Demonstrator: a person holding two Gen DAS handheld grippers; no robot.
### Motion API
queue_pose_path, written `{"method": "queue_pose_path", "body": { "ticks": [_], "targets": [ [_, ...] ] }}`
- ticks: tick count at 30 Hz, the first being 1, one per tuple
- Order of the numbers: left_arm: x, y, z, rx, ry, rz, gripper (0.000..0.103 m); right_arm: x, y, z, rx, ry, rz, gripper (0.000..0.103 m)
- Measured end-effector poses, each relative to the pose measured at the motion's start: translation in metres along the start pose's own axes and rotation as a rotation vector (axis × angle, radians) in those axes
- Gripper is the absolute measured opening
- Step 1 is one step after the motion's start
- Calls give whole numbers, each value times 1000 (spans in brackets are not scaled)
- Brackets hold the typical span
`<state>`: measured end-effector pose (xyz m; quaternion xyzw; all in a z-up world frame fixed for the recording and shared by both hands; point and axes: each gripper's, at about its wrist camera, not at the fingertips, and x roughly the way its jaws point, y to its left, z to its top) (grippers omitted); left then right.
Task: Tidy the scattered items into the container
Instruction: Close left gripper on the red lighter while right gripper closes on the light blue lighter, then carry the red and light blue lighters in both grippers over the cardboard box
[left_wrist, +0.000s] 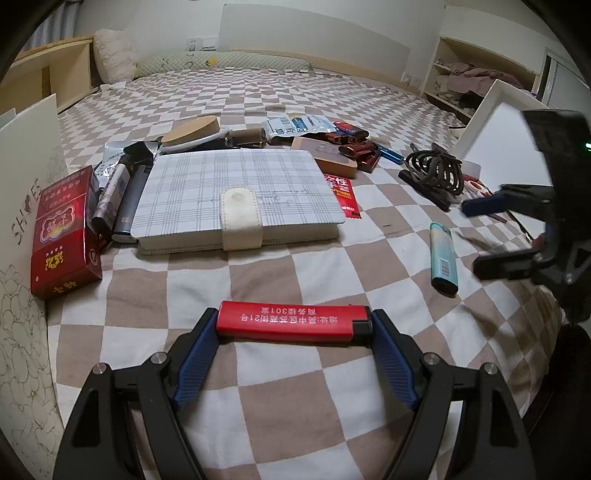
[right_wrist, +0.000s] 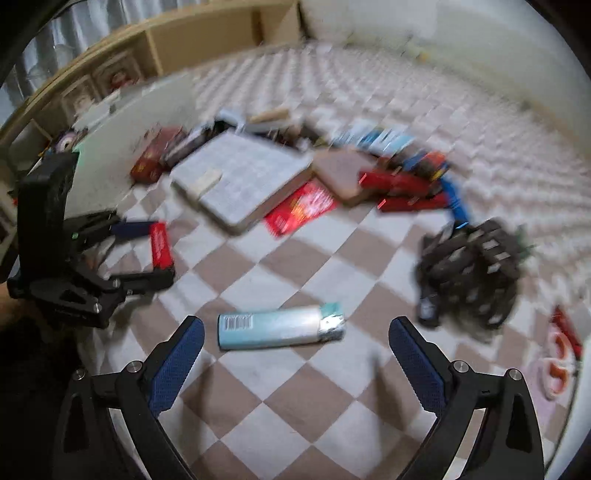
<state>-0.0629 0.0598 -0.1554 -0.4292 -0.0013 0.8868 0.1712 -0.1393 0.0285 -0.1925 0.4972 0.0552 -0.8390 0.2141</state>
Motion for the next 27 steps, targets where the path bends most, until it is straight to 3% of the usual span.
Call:
{"method": "queue_pose_path", "body": {
  "ticks": [5,8,12,18,27],
  "targets": [
    [0,-1,-1,18,-2,-1,81,20,8,1,-54,61,31,100],
    [0,0,0,18,3,-6,81,27,10,3,-78,61,8,100],
    [0,0,-2,25,-5,-7,81,28,14,2,-91,46,-18,85],
    [2,-1,6,8,39,11,81,19,29,-15,-11,-9,-120,83],
    [-11,2,3,-44,41,13,80,1,36,-35,279,-99,-145,83]
  ]
}}
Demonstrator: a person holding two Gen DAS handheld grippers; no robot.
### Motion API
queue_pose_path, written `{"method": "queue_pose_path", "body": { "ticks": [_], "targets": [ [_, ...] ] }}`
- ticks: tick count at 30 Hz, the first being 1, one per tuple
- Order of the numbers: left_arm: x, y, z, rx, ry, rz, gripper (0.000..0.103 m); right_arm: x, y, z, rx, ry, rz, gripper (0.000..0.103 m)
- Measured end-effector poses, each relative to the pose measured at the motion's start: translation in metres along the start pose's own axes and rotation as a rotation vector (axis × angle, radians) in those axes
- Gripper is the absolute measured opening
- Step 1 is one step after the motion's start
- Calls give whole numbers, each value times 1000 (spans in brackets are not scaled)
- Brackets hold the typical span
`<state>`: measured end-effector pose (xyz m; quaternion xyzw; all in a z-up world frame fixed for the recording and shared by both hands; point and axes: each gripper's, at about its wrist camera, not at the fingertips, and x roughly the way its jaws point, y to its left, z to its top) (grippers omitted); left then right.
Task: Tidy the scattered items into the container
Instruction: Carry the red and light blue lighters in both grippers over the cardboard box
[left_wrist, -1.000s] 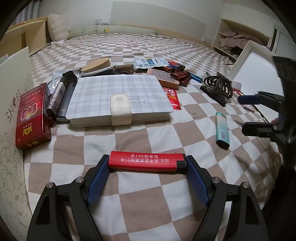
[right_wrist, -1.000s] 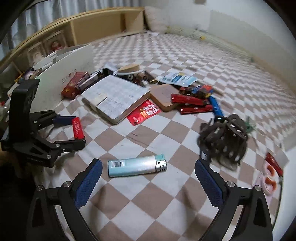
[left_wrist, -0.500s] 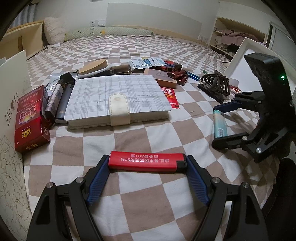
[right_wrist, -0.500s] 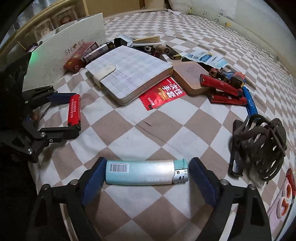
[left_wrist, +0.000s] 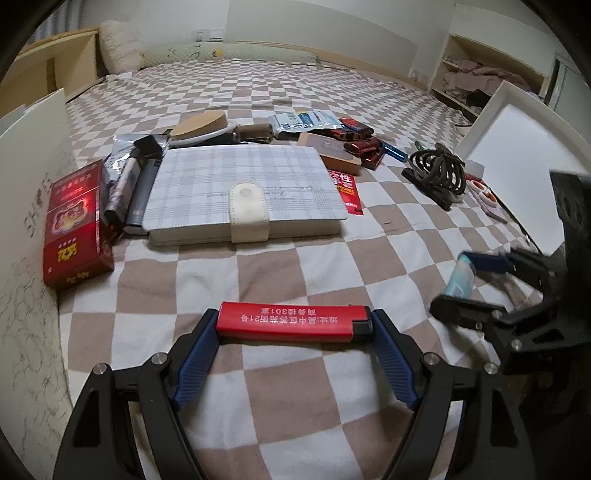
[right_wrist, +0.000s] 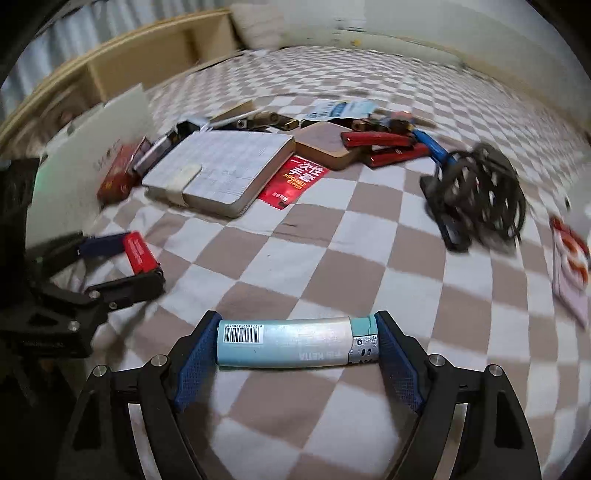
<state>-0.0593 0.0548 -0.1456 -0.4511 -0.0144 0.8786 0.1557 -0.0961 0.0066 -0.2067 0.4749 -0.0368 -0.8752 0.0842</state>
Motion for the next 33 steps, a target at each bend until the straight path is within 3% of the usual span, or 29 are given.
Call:
{"method": "queue_pose_path", "body": {
  "ticks": [7,15,25,31,33],
  "targets": [
    [-17,6,0,-42,-5,2,80,-15,8,-9,168,-23,15,83],
    [-47,10,6,-46,-65,-6,80,-25,17,-5,223,-45,1,83],
    [-114,16,23,-32,-204,-46,81,-71,50,24,148,-161,1,83],
    [-159,44,27,-71,-279,4,81,-98,73,56,120,-247,73,83],
    [-170,58,27,-89,-292,32,81,-102,82,68,127,-259,139,83]
  ]
}}
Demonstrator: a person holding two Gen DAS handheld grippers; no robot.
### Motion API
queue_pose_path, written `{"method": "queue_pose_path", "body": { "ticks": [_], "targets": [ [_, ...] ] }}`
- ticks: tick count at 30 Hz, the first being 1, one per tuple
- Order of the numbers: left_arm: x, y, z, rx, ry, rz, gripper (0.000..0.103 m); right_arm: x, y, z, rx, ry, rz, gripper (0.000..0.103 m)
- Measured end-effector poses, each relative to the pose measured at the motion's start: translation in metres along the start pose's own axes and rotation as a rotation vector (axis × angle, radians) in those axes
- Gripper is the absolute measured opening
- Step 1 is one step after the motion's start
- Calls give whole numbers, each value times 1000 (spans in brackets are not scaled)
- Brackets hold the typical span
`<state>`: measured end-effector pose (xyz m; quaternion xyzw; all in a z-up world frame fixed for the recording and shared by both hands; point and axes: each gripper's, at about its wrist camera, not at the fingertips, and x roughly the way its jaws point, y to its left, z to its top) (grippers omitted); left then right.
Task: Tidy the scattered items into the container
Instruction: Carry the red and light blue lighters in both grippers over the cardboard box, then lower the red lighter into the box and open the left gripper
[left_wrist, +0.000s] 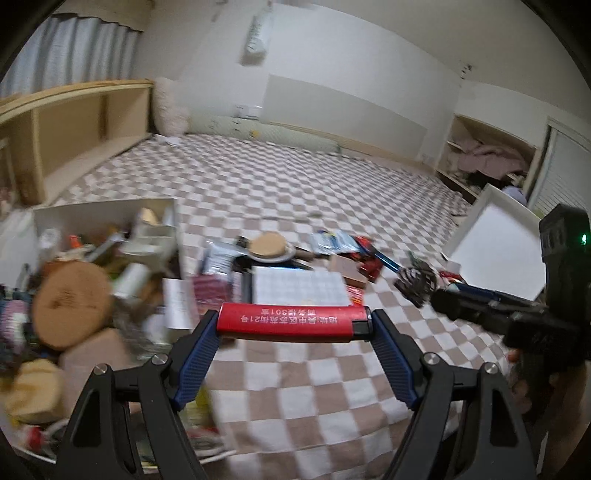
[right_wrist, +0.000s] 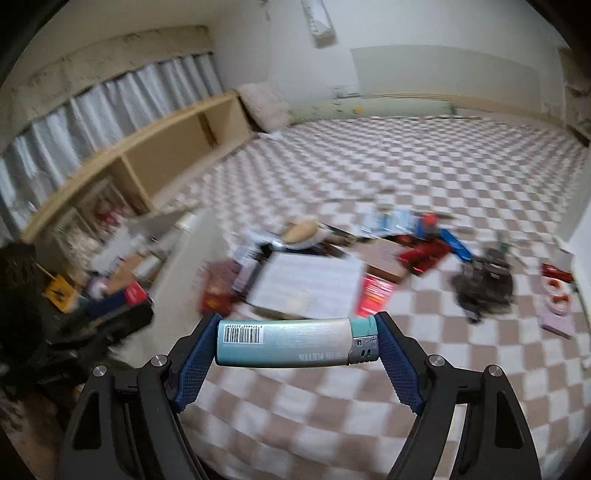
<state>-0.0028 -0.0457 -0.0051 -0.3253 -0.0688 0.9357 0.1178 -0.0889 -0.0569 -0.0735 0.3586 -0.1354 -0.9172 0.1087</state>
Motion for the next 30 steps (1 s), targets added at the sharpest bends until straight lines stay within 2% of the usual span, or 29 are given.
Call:
{"method": "queue_pose_path", "body": {
  "ticks": [5,13,21,30],
  "targets": [
    [-21,33,2,-35,-10,91,81,9,34,22,-26,-5,107,83],
    [-51,102,5,-128,-25,259,81,33,89,48,-106,11,189,83],
    [-80,157,1,-232,-40,325,81,60,125,62,-136,59,270,83],
    [-110,182,-4,-261,-38,355,81,94,172,69,-190,138,345,83]
  ]
}}
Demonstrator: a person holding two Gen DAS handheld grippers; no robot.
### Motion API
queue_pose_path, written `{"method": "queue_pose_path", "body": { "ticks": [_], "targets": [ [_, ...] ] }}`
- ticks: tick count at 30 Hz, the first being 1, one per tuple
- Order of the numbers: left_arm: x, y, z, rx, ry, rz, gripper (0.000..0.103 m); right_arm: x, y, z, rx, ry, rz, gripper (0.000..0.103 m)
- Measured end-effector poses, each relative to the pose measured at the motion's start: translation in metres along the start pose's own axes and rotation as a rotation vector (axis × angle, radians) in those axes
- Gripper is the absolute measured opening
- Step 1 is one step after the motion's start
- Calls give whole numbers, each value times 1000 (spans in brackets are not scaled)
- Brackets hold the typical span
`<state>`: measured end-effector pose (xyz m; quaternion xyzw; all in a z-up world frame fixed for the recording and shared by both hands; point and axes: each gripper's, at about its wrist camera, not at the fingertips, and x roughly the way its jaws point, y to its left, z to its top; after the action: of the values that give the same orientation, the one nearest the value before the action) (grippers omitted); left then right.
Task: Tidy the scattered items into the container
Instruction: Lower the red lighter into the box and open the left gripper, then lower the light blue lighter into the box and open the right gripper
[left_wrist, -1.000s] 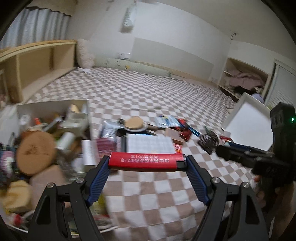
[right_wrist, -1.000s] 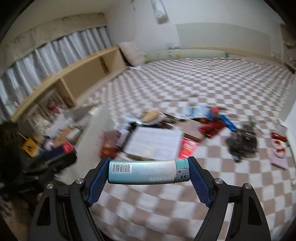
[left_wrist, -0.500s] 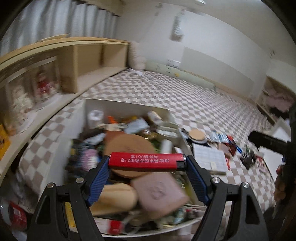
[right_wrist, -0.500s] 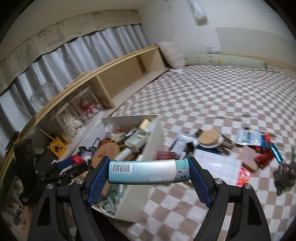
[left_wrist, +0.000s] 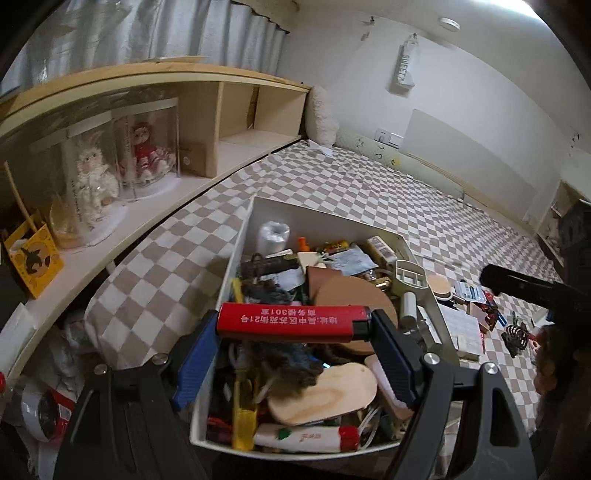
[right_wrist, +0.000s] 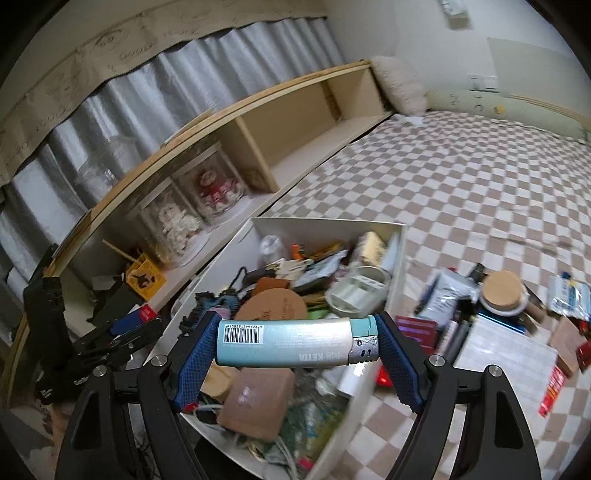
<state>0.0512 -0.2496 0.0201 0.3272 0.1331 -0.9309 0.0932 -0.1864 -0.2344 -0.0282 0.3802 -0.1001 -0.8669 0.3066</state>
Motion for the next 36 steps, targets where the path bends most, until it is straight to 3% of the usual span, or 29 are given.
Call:
{"method": "queue_pose_path", "body": {
  "ticks": [11,21,25,31,36],
  "targets": [
    [-2,-5,-27,177,121,35,81,31,23,11,-55,53,45,83],
    [6,0,-43,176,198,55,82,41,26,14,-70,82,37,83],
    [5,-3,-45,173,193,40,95,44,30,17,-82,88,43,83],
    [4,-6,-46,182,184,42,95,54,36,22,-90,110,65,83],
    [-4,0,-45,161,170,11,95,72,56,20,-176,171,123,83]
  ]
}}
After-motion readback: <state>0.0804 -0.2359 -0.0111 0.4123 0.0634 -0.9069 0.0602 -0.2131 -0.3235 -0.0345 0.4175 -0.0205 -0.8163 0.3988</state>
